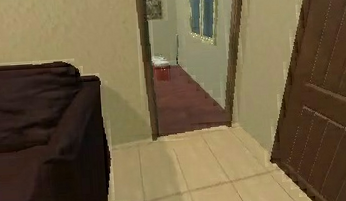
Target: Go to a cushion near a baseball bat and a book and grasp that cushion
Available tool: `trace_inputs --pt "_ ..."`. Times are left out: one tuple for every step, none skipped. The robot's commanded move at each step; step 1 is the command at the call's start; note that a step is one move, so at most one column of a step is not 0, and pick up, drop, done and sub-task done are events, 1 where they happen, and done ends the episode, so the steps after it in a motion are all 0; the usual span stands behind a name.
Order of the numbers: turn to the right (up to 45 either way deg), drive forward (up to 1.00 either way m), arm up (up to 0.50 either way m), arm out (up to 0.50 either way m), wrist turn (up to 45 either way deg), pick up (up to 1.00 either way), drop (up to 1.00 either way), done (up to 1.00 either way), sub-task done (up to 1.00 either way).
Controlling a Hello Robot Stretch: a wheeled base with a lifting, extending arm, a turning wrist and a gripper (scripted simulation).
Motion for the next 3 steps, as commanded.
trace_inputs --pt "0.0 0.65 0.00 0.00 0.0 0.00 0.00 0.00 0.00" --pt "15.0 0.00 0.00 0.00 0.0 0.00 0.00 0.00 0.00" --pt "0.0 1.00 0.00 0.00 0.0 0.00 0.00 0.00 0.00"
